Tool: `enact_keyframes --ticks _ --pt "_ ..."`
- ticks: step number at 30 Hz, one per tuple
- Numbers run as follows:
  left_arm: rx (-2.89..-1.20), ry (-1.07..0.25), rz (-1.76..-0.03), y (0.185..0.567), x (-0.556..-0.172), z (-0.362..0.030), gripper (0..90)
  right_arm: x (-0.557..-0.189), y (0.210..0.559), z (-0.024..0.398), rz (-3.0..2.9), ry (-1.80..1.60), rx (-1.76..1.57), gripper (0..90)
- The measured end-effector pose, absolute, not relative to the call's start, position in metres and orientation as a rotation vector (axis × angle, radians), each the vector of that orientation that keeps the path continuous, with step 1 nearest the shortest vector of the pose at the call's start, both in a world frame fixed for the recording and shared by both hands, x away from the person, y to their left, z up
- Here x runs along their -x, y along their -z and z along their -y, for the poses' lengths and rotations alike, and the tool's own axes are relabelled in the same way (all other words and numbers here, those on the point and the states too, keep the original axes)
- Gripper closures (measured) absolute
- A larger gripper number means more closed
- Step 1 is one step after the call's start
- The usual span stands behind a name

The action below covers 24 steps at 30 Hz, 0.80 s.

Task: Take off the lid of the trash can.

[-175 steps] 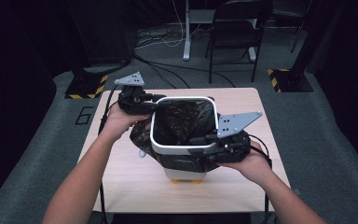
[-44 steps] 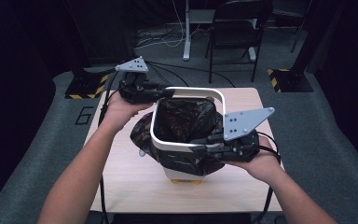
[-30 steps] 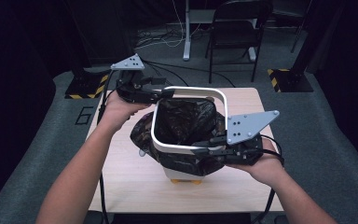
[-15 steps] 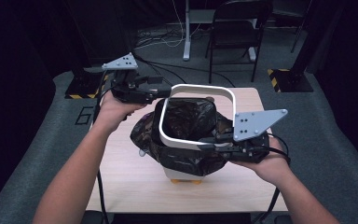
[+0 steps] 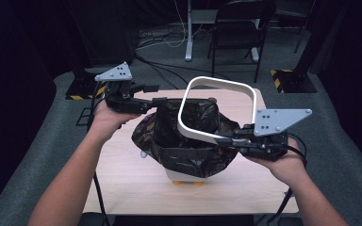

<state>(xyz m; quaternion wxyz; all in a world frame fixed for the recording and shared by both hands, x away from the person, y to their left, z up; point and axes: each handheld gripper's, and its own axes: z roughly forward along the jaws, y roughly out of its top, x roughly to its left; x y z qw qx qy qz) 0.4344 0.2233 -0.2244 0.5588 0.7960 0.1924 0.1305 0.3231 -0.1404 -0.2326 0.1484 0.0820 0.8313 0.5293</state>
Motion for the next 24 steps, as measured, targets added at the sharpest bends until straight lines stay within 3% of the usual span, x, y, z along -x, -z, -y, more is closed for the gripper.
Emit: enact_keyframes --ticks 24 --pt "-1.881 -0.345 -0.496 0.247 -0.429 -0.243 40.4 -0.332 0.243 0.186 -2.312 -1.46 -0.447 83.7"
